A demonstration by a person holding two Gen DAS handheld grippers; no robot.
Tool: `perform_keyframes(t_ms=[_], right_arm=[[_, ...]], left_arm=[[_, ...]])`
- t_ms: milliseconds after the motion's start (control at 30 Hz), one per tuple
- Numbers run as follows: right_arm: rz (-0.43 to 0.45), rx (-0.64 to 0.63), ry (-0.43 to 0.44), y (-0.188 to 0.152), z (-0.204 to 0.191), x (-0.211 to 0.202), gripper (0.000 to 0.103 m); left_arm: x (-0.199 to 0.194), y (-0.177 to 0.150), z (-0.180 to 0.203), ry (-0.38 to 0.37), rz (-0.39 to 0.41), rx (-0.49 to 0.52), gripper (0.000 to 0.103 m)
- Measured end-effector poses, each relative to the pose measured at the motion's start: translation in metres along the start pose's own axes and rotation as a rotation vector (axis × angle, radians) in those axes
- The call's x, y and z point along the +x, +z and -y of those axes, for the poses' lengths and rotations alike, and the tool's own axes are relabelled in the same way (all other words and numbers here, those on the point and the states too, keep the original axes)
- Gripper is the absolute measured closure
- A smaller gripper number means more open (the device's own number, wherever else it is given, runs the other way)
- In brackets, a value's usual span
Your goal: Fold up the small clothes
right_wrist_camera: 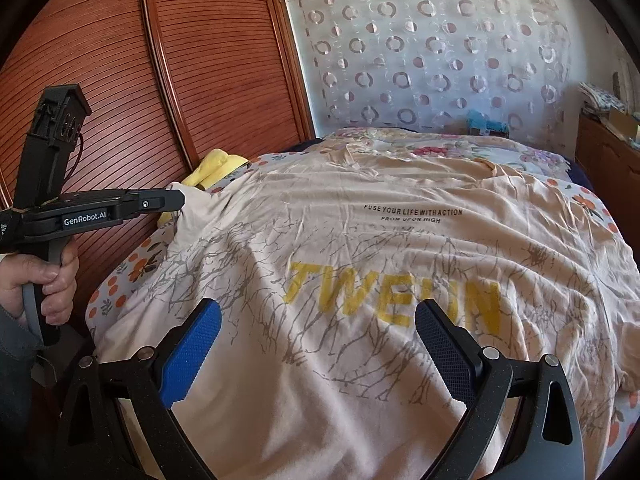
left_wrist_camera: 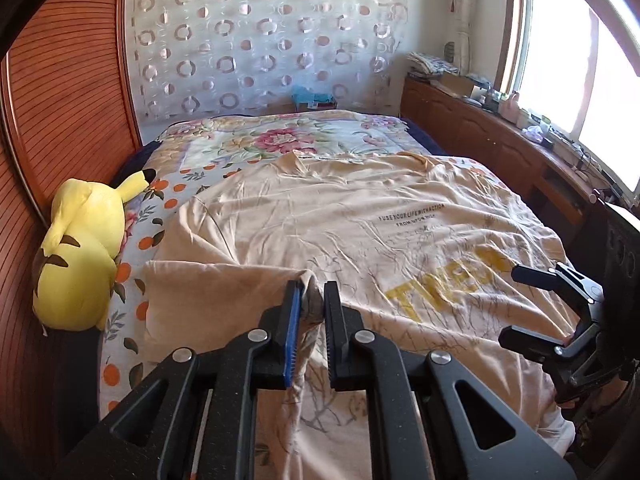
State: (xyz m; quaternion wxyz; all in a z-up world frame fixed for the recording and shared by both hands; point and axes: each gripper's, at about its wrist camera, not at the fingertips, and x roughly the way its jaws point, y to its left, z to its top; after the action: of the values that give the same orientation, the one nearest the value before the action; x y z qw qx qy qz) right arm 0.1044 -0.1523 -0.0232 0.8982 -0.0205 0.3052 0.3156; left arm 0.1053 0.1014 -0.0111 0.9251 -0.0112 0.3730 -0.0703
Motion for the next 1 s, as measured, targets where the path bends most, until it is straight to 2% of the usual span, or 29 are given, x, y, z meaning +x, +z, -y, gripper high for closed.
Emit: perform_keyframes(t_ms=[33,100,133,167,233,267,300,367,567,667,767,833,1000], right_arm=[[0.0,0.004,-0.001,0.0,0.002,-0.001,0.005],[0.0,0.01,-0.005,-0.001,0.002,-0.003,0.005],[0.0,0.012,-0.005,-0.001,0.003,-0.003,0.005],[-0.001,0.013,-0.005,0.0,0.003,-0.004,0.005],[-0.003,0.015,-0.006,0.0,0.004,-0.002,0.005],[-0.003,0.016,-0.006,0.0,0.002,-0.001,0.005],[-0.005,0.016,-0.005,0.002,-0.001,0.0,0.005],[-0.008,0.006,-0.001,0.003,-0.005,0.002,0.005],[-0.023,-0.071,0.021,0.019,-0.018,0.013,0.005],[-0.03,-0.119,0.048,0.031,-0.029,0.023,0.006],[-0.038,-0.184,0.092,0.045,-0.044,0.038,0.013],[-0.043,-0.23,0.135,0.056,-0.057,0.051,0.029],[-0.1,-0.328,0.26,0.076,-0.091,0.098,0.047]], left_arm=[[-0.002,-0.001,0.0,-0.013,-0.003,-0.005,0.088],[-0.005,-0.003,-0.001,-0.036,-0.007,-0.014,0.072],[-0.009,-0.005,-0.004,-0.039,-0.009,-0.019,0.068],[-0.01,-0.006,-0.005,-0.034,-0.009,-0.018,0.058],[-0.013,-0.009,-0.009,-0.025,-0.008,-0.021,0.056],[-0.015,-0.012,-0.014,-0.015,-0.016,-0.026,0.051],[-0.016,-0.015,-0.017,-0.006,-0.021,-0.031,0.038],[-0.017,-0.022,-0.027,0.008,-0.021,-0.043,0.026],[-0.015,-0.051,-0.075,0.048,-0.056,-0.123,0.025],[-0.018,-0.06,-0.088,0.086,-0.04,-0.136,0.025],[-0.023,-0.068,-0.1,0.113,-0.019,-0.148,0.025],[-0.029,-0.071,-0.107,0.123,0.001,-0.162,0.025],[-0.04,-0.077,-0.124,0.152,0.03,-0.187,0.025]])
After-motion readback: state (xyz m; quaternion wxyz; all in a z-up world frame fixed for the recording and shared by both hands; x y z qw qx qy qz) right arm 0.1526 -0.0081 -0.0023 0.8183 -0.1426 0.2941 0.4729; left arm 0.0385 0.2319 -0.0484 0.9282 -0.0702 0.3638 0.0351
